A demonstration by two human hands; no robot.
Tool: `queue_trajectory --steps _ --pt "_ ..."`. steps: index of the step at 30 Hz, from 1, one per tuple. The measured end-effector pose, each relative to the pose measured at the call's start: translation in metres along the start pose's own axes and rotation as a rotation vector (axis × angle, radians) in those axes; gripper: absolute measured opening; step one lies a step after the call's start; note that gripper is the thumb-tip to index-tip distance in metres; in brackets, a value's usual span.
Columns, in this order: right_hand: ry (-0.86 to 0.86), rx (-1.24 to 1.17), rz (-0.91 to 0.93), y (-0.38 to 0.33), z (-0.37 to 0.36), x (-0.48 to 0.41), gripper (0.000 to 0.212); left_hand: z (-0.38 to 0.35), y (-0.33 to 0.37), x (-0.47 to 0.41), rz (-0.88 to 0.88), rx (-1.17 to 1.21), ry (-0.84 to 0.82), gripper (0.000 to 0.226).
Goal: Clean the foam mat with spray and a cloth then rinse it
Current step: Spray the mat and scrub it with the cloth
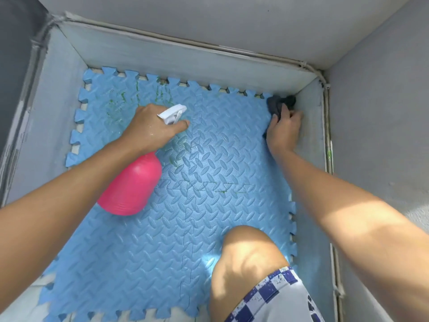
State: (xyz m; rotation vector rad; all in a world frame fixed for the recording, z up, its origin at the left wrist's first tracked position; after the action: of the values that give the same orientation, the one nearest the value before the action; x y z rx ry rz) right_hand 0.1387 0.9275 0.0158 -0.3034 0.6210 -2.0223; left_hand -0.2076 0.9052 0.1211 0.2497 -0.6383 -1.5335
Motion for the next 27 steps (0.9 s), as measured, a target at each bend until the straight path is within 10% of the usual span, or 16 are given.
queue_trajectory --steps 10,17,27 --pt "-0.646 -0.02 1.117 -0.042 -0.015 0.127 0.044 0.003 0.0 0.008 0.082 -0.004 -0.021 0.057" --pt "-0.226 -0.022 0.285 -0.043 -0.021 0.004 0.046 0.001 -0.048 0.061 0.349 0.014 -0.105 0.051" --pt "-0.264 0.087 0.277 -0.05 -0.02 0.009 0.049 0.031 -0.074 0.133 0.413 0.012 0.177 0.047"
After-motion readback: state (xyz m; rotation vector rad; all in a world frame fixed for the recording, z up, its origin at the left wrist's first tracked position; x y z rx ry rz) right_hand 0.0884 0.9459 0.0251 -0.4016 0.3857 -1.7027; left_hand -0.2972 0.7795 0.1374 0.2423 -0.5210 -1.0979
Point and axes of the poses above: each hand's wrist, its own x-axis away from the middle knuckle, its own z-axis out of the back of the hand, y = z × x, the point moved 1 cm from there along -x, towards the middle knuckle, and after that the axes turned 13 degrees about -x, right-handed, at the moved point
